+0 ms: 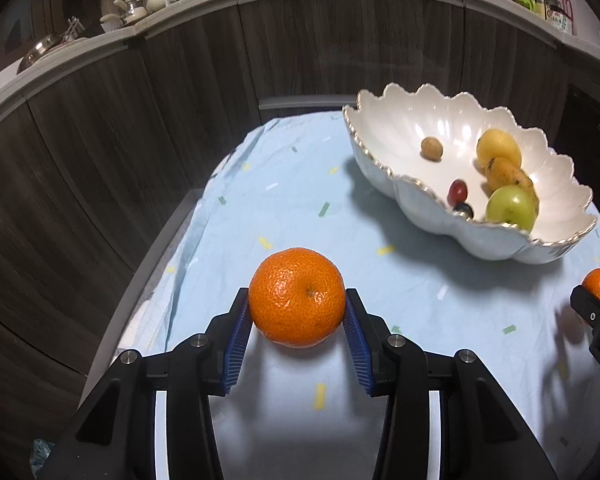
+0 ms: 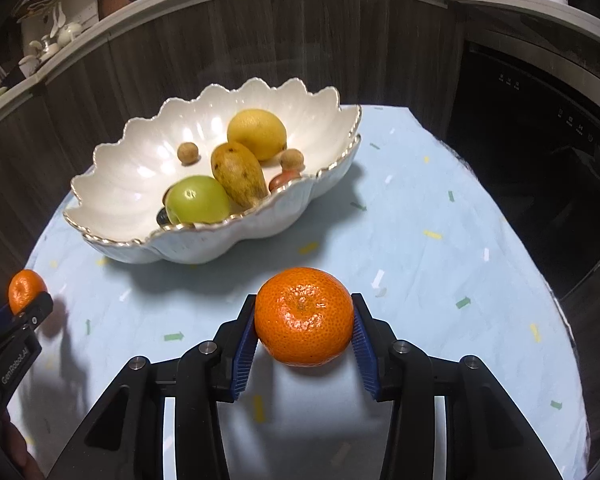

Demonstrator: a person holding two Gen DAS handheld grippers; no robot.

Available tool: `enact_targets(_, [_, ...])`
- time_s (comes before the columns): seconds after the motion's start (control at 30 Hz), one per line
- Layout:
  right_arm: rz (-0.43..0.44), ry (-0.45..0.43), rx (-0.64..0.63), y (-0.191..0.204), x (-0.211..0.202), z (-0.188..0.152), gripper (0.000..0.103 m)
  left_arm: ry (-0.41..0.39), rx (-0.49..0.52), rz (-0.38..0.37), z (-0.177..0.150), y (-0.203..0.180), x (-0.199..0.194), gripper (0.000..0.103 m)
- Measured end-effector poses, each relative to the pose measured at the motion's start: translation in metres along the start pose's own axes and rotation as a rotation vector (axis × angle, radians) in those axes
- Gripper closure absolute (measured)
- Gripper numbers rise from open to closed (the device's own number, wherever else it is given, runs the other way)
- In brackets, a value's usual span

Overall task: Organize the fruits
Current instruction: 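Carry both mandarins in the two tools over the bowl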

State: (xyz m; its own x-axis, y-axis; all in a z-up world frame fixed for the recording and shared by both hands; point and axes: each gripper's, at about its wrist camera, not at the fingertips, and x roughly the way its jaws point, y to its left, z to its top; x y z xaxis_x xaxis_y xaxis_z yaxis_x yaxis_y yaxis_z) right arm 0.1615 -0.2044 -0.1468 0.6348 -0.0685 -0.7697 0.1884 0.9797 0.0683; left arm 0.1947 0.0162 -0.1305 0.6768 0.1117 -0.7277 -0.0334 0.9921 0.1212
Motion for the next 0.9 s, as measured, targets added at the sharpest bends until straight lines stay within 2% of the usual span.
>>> enact_targets(0.5, [0.033, -0.085, -0.006, -0.002, -0.031, 0.020, 0.059, -0.052, 0.007, -0.031, 0.018, -0.006, -0.037, 0.059])
enact_targets(0.9, [0.047, -0.127, -0.009, -0.007, -0.039, 0.038, 0.059, -0.093, 0.041, -0.075, 0.036, -0.024, -0.056, 0.059])
